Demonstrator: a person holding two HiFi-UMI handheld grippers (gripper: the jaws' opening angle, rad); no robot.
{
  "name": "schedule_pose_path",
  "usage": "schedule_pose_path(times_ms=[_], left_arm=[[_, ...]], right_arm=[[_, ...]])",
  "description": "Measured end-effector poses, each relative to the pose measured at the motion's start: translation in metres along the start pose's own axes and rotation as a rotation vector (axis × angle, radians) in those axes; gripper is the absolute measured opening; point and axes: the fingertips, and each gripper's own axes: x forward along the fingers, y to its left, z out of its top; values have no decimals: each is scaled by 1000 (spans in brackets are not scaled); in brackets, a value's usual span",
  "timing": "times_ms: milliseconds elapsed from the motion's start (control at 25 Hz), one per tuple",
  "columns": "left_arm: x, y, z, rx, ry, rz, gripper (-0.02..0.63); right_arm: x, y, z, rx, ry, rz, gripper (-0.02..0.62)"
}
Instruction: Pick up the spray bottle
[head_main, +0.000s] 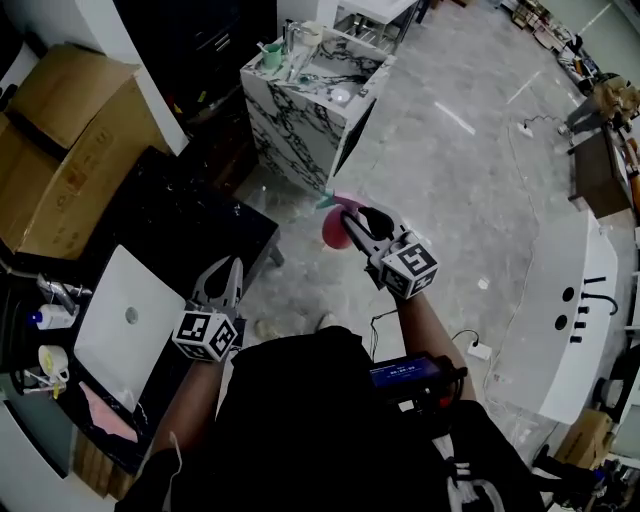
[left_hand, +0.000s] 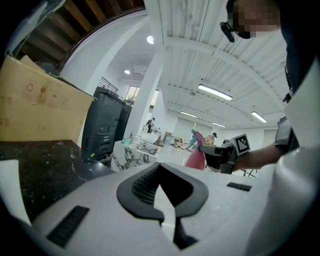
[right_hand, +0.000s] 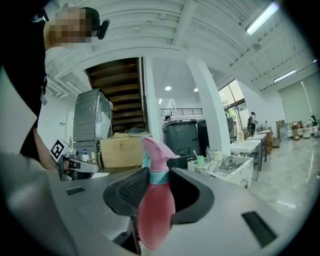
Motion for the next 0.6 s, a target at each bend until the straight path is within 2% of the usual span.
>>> schedule_pose_path(times_ms=[600], left_arm=[[37,-57,-7,32,29,-83,8]], right_arm=[[-68,-35,-1,18,-24,-83,153]])
